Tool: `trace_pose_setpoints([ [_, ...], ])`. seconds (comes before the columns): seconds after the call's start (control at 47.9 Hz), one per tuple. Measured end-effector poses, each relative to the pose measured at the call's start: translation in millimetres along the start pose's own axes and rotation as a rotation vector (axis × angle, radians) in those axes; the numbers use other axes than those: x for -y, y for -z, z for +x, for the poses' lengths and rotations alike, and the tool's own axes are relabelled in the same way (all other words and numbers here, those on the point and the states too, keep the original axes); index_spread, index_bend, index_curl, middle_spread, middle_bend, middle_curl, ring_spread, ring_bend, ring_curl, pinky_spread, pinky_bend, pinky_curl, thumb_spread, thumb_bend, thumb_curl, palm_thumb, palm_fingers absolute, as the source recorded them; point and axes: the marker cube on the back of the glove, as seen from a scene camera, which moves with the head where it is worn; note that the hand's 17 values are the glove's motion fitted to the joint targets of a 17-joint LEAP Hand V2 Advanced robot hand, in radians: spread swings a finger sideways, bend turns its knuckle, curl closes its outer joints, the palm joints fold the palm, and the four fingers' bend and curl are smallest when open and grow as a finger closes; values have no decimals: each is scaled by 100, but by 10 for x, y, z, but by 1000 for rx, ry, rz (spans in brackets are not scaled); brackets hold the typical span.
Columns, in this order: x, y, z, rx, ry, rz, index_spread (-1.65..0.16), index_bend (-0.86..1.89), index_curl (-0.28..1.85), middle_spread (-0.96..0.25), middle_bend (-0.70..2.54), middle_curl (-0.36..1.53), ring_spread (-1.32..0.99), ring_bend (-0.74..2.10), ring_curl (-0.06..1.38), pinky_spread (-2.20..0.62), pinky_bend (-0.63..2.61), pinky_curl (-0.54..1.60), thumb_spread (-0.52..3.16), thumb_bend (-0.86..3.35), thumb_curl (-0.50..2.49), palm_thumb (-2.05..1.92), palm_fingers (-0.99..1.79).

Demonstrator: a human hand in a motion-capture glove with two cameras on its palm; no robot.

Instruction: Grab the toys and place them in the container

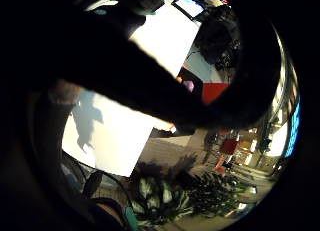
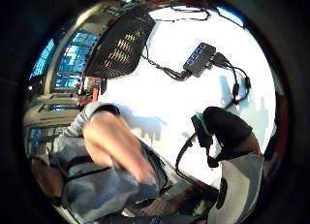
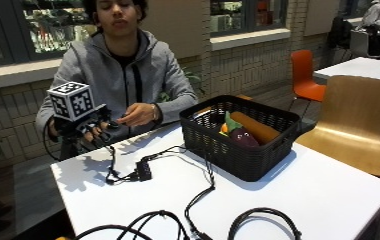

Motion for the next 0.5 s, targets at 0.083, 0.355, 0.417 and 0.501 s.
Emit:
trace_pose_setpoints([
  [0.083, -244, -35, 15, 6, -23, 29, -26, 3, 8, 5, 18, 32, -11, 33, 45, 6, 82, 33, 148, 0, 31, 32, -16],
  [0.355, -631, -272, 1, 47, -33, 31, -27, 10, 9, 3, 22, 36, -15, 42, 47, 6, 85, 34, 152, 0, 31, 34, -9],
  [0.417, -652, -320, 7, 61, -31, 36, -27, 11, 10, 3, 22, 36, -15, 42, 46, 6, 85, 34, 152, 0, 31, 34, -8],
  [0.501, -661, -346, 24, 75, -28, 46, -27, 12, 12, 3, 22, 37, -15, 41, 46, 6, 84, 34, 153, 1, 31, 35, -8],
])
